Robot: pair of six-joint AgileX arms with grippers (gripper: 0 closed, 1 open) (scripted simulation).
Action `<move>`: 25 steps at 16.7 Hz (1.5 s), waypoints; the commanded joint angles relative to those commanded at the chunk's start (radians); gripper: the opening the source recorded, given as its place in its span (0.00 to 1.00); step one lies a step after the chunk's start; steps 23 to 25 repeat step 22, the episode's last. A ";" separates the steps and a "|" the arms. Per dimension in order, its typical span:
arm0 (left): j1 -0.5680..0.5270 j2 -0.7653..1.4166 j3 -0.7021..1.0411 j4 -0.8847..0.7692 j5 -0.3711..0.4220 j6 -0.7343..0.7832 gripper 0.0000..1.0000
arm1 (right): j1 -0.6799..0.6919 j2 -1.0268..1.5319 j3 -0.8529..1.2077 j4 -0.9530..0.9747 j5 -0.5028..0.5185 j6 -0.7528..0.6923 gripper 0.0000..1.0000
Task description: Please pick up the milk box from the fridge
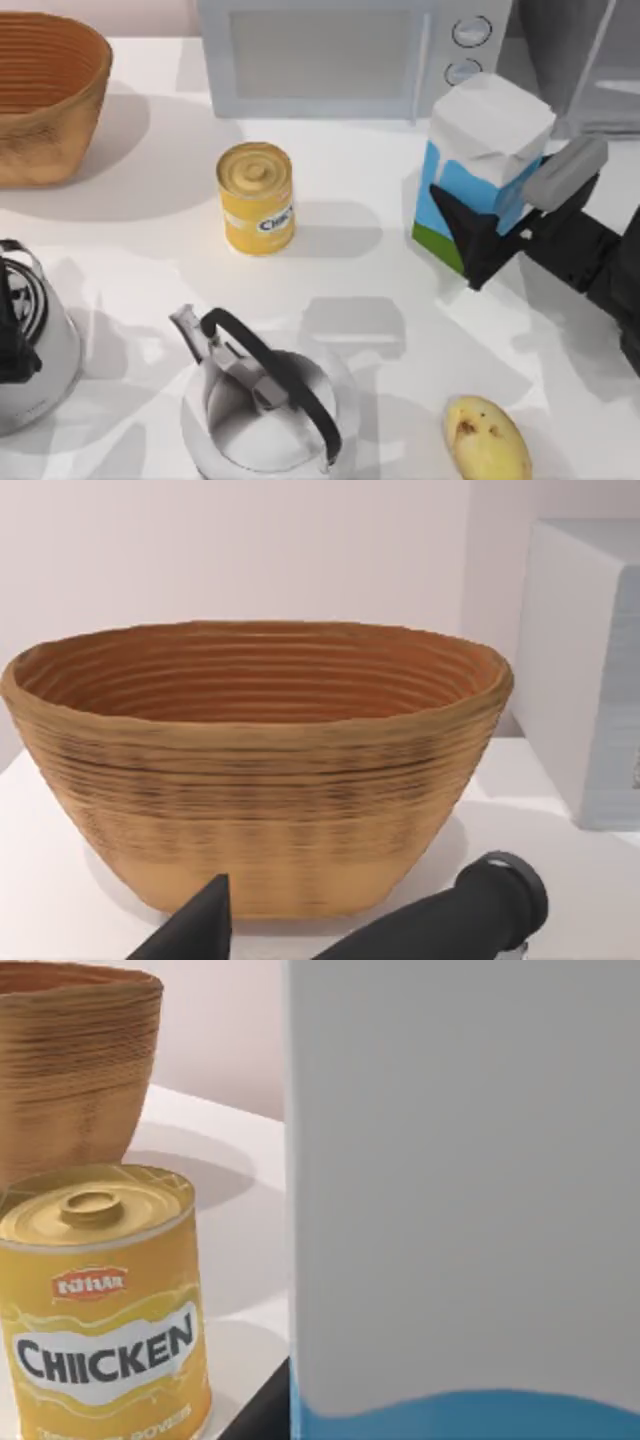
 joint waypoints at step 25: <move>0.000 0.000 0.000 0.000 0.000 0.000 1.00 | 0.000 0.000 0.000 0.000 0.000 0.000 1.00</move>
